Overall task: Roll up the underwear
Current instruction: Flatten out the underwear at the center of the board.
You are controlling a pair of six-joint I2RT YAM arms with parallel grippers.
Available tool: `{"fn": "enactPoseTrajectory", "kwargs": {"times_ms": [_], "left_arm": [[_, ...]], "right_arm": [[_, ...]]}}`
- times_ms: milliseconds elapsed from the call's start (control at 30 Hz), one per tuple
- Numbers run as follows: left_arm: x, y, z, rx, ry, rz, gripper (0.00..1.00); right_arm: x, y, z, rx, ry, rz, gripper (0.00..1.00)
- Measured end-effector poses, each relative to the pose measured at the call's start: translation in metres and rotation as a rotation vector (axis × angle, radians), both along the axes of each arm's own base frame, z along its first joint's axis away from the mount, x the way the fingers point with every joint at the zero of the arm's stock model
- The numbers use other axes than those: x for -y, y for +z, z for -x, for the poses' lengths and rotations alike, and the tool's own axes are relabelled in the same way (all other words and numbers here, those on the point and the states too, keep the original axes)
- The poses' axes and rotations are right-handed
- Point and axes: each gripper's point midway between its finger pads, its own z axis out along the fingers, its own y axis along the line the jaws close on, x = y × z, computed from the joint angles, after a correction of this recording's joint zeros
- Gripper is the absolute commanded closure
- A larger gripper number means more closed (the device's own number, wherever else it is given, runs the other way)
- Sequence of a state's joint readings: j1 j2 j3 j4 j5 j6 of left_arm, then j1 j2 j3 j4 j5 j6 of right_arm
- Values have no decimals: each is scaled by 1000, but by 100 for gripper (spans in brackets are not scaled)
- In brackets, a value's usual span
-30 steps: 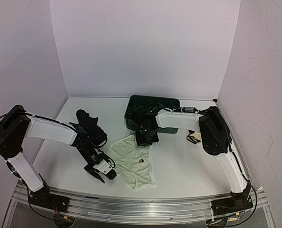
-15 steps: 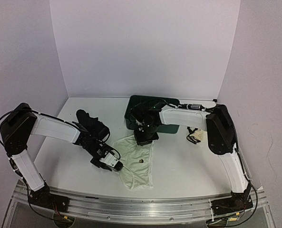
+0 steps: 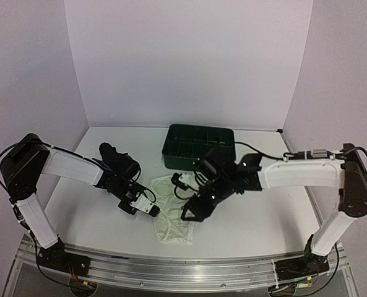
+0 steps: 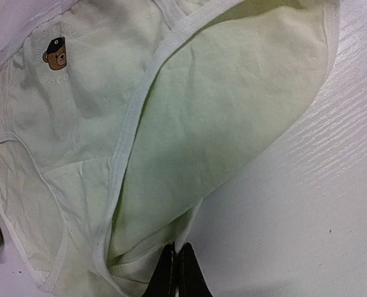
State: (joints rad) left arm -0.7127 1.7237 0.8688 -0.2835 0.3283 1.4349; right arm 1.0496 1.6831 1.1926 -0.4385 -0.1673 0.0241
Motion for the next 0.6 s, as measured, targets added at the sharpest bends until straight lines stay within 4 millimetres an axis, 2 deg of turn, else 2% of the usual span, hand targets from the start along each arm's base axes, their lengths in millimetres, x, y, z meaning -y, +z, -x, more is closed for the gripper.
{"fn": "enactPoseTrajectory", "kwargs": {"times_ms": [67, 133, 167, 400, 600], "left_arm": [[0, 1, -3, 4, 10, 8, 100], [-1, 2, -6, 7, 17, 19, 100], [-2, 2, -6, 6, 20, 20, 100], [-3, 4, -5, -9, 28, 35, 100], [-2, 10, -2, -17, 24, 50, 100]], "right_arm": [[5, -12, 29, 68, 133, -22, 12], [5, -24, 47, 124, 237, -27, 15], [2, -28, 50, 155, 275, -26, 17], [-20, -53, 40, 319, 404, 8, 51], [-24, -85, 43, 326, 447, 77, 56]]}}
